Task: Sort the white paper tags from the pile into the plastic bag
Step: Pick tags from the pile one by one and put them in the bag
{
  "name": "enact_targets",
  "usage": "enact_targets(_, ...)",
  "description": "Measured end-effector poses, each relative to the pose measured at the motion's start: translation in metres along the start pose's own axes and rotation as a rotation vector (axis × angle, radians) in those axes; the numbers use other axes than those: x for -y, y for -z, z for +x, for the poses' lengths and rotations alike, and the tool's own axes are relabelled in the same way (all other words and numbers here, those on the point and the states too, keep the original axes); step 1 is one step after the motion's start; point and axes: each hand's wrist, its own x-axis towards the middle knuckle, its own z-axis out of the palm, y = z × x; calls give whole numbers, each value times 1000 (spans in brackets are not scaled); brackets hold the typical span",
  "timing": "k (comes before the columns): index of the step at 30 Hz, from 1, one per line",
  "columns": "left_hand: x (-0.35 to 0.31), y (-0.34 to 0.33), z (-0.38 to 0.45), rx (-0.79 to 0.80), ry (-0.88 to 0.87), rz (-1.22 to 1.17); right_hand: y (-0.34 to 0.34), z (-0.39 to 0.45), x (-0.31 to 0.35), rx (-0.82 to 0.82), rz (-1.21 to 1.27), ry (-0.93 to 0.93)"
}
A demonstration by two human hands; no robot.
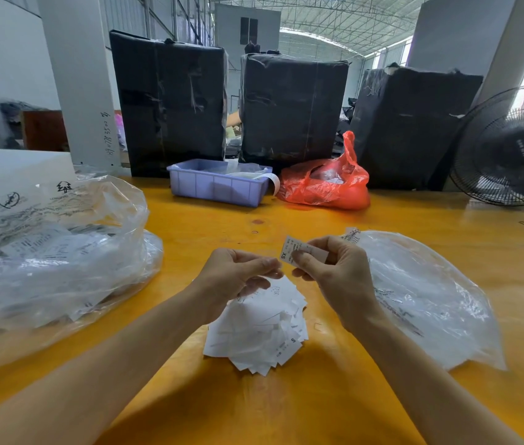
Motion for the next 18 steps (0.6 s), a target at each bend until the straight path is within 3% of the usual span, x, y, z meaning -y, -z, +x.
enact_targets(18,1,1,0,1,-8,-14,0,-1,2,42,5,-44)
